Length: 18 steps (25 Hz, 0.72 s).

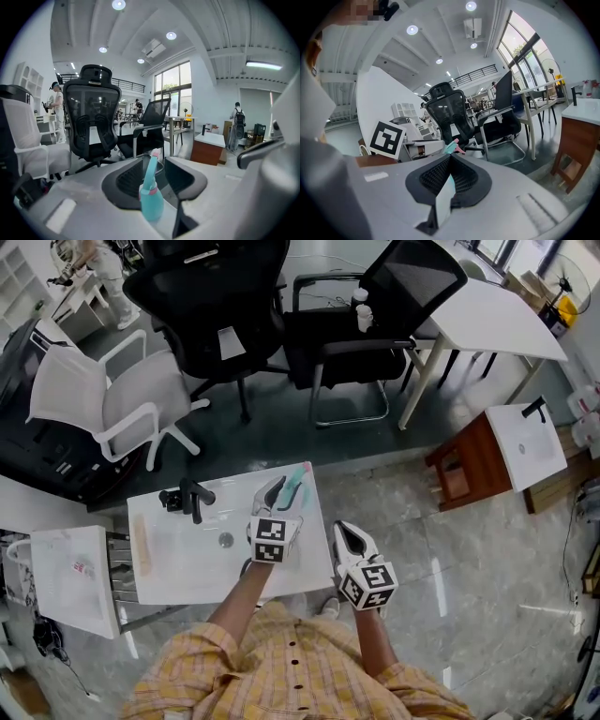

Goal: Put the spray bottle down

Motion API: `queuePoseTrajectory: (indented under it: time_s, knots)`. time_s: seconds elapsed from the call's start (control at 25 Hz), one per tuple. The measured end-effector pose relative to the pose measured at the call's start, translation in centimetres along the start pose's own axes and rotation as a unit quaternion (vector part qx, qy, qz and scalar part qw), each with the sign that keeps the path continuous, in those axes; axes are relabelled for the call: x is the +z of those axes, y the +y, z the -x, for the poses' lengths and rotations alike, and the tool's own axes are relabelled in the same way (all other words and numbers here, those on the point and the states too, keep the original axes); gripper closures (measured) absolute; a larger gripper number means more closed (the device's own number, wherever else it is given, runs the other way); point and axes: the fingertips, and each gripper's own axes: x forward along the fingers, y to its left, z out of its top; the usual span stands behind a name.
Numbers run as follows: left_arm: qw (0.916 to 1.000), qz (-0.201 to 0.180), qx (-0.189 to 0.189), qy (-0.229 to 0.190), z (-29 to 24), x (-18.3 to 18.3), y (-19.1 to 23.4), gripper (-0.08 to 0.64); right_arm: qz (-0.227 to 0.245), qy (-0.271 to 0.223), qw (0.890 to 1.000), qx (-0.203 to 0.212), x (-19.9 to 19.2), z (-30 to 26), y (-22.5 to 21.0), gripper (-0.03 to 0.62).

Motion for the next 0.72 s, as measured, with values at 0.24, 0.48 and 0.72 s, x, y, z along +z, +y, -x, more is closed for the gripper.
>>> queuePoseTrajectory:
  time_s: [0.24, 0.48, 0.72]
  knots:
    - [0.9995, 0.007, 0.025, -0.019, 3.8, 0.5, -0.7, 0.464, 0.016, -0.008, 1.000, 0.013, 0.4, 2.0, 1.1, 0.594]
    - [0.9985, 0.022, 0.039, -0.031, 7.7, 0.2, -2.0, 0.560, 0.024, -0.016, 0.999, 0.017, 0.8, 4.3, 1.8, 0.594]
    - [0.9978, 0.024, 0.042, -0.045, 10.9, 0.2, -4.0, 0.560, 0.030, -0.019, 0.999, 0.017, 0.7, 6.6, 2.1, 0.594]
